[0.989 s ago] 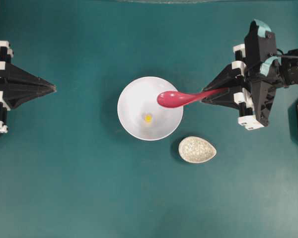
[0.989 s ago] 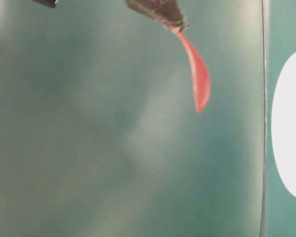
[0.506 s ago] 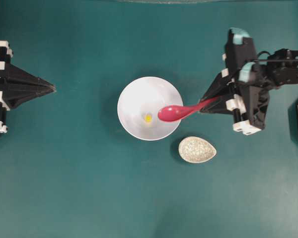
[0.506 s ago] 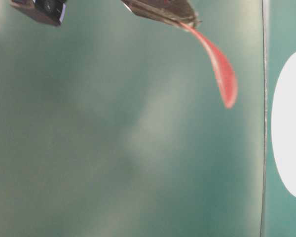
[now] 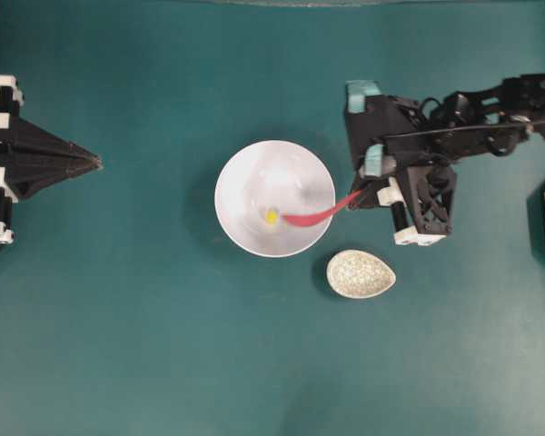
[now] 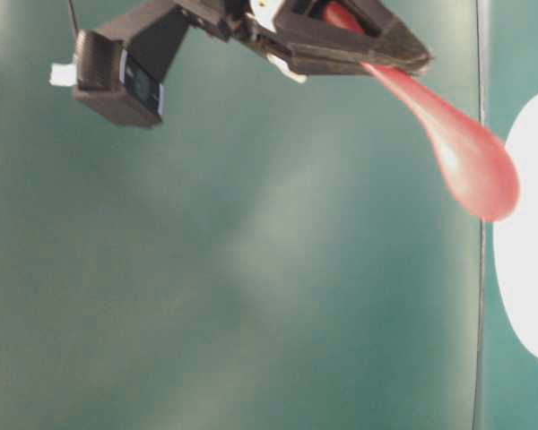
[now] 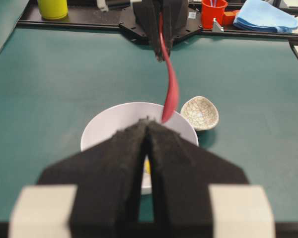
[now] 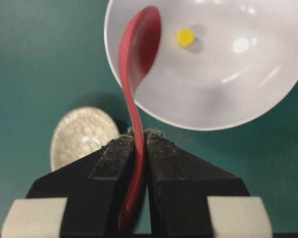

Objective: Scoop the yellow hexagonal prism block from the bowl with a spoon using the right arm.

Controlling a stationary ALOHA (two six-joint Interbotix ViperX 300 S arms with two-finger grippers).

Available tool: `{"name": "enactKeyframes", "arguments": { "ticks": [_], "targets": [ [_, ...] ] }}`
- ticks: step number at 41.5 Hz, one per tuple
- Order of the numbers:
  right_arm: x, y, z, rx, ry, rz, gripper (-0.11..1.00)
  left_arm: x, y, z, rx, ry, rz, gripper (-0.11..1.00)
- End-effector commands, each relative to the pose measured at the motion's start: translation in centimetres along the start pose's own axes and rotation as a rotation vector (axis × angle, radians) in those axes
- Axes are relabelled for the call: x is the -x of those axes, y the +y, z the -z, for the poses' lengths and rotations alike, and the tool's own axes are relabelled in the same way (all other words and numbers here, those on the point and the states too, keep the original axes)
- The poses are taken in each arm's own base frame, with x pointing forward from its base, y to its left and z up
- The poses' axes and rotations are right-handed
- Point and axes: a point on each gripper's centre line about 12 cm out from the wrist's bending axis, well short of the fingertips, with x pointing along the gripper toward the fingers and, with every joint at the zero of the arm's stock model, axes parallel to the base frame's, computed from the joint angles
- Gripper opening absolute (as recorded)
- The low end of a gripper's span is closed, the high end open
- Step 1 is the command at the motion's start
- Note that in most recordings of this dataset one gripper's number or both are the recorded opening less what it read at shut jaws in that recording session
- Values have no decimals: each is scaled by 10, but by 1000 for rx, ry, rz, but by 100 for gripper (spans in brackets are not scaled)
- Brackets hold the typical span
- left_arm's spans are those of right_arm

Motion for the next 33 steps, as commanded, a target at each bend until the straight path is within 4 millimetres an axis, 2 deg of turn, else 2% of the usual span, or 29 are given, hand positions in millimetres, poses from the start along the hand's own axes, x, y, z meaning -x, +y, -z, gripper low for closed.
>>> {"name": "enactKeyframes", "arguments": {
  "ticks": [1,9,17,26,33],
  "targets": [
    [5,-3,-12,21,-17,12,10,-2,0,-9,-1,-21,-1,1],
    [-2,-6,-15,9,0,24,10,-2,0,-9,0,-21,-1,1],
    [1,-6,-16,-3,-2,22,10,-2,0,-9,0,-21,-1,1],
    [29,8,-30,31,-55,3,10,-2,0,-9,-1,-23,-1,1],
    [43,25,-17,6,-38,-34,10,-2,0,-8,-1,-20,-1,1]
  ]
}}
